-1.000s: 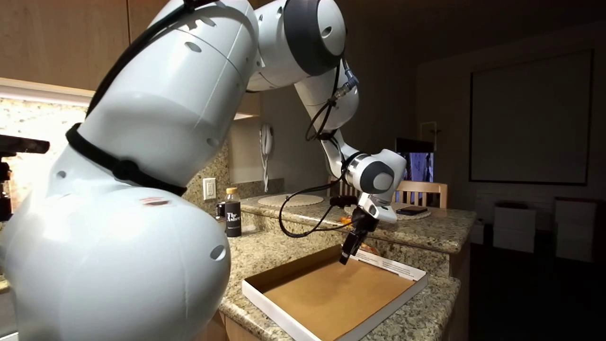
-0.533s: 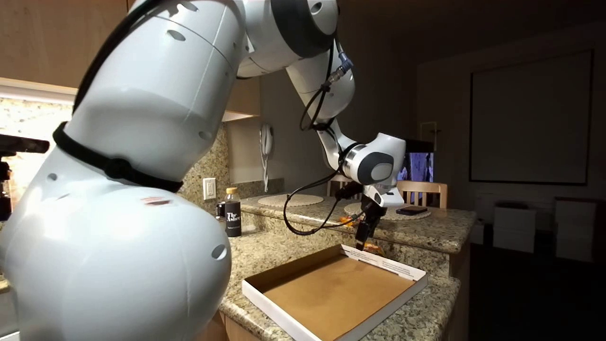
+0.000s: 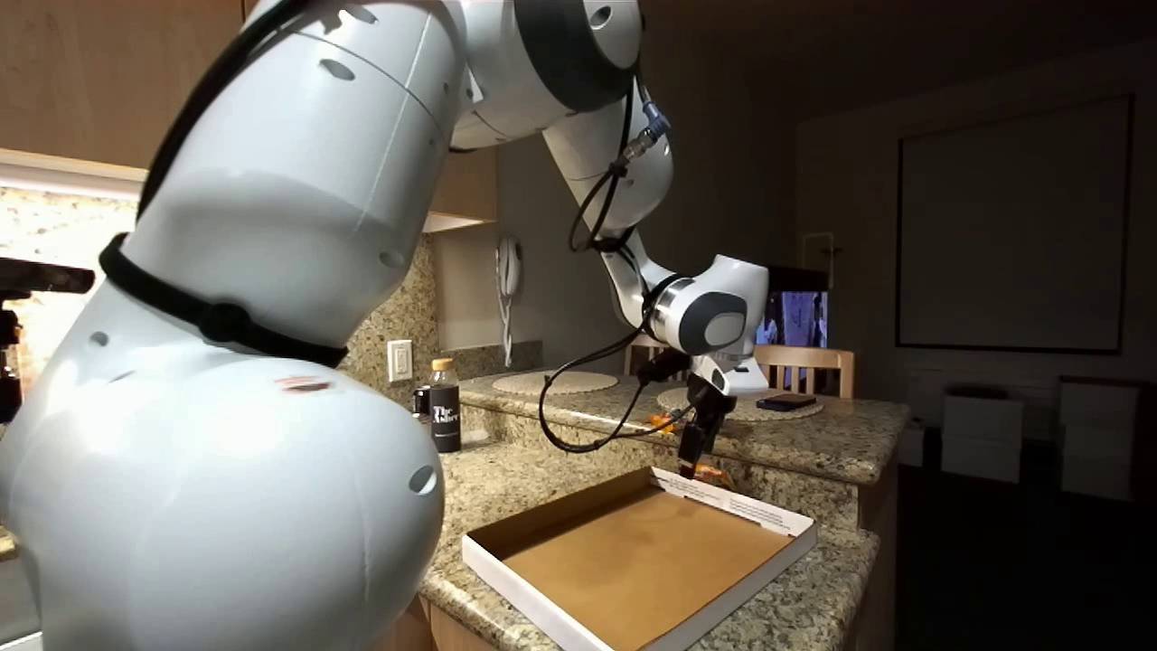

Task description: Remove the objects from the box

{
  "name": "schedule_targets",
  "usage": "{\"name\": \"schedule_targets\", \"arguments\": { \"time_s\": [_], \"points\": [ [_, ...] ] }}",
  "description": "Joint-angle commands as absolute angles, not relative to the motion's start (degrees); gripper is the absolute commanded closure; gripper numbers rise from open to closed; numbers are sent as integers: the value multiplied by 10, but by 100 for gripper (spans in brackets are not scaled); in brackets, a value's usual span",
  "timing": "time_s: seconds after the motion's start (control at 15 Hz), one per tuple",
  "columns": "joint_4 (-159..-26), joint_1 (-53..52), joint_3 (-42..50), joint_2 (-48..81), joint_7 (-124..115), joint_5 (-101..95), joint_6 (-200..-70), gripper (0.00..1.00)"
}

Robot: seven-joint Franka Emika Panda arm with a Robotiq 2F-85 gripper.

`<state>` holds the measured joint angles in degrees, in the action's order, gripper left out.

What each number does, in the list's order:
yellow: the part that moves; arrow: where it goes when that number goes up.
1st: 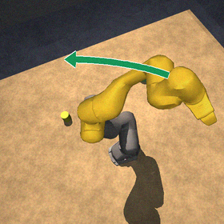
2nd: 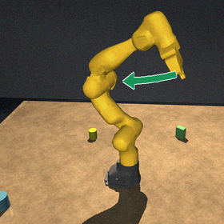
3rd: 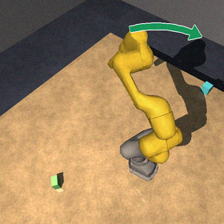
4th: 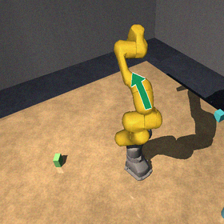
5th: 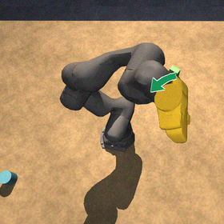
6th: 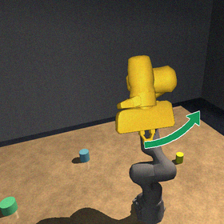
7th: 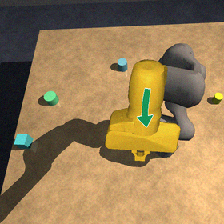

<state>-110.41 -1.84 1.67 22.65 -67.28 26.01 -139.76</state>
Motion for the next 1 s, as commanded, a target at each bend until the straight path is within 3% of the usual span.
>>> {"name": "schedule_targets", "arguments": {
  "time_s": [0.0,0.53,0.6,0.67,0.93],
  "points": [
    [-1097,-23,27,233,-700,238,-1406,0],
    [-1049,-29,25,274,-704,219,-1396,0],
    [-1042,-31,24,281,-703,219,-1395,4],
    [-1034,-32,24,288,-704,218,-1393,22],
    [-1014,-37,27,308,-706,217,-1390,45]
  ]
}}
